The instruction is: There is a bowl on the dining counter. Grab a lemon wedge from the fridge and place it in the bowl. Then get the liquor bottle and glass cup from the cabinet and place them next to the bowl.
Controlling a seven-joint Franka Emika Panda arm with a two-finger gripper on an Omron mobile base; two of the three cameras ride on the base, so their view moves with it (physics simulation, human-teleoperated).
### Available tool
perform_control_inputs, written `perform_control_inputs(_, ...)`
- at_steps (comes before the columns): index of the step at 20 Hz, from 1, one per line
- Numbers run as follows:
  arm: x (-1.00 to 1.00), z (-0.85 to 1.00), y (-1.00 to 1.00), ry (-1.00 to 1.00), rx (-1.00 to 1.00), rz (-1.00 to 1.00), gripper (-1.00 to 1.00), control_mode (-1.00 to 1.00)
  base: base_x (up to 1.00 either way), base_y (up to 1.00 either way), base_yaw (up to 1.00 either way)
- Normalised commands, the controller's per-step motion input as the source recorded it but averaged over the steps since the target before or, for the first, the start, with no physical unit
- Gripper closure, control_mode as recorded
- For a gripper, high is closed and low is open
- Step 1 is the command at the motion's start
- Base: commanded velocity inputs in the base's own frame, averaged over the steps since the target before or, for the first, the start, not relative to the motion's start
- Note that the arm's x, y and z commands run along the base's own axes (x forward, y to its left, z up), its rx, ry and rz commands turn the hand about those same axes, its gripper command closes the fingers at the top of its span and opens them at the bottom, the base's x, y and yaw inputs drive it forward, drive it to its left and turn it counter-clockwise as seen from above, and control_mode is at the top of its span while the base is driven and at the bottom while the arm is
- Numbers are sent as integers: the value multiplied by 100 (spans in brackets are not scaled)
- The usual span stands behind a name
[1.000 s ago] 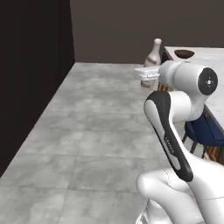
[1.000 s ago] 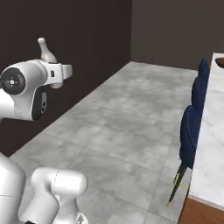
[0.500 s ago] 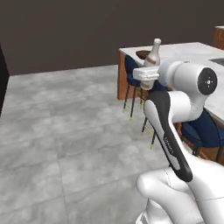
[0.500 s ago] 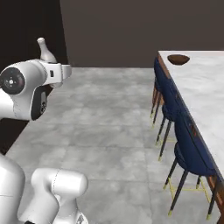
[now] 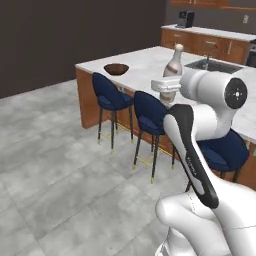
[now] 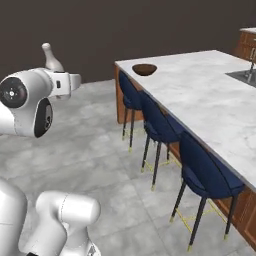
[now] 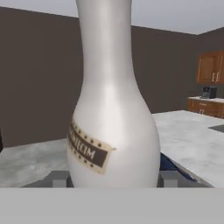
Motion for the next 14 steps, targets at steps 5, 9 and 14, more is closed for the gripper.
perform_control_inputs(5,0,0,0,0,0,0,100,100,97,90,-62)
perform_control_inputs(9,0,0,0,0,0,0,100,100,97,100,-52)
perform_control_inputs(14,0,0,0,0,0,0,100,100,75,100,-54)
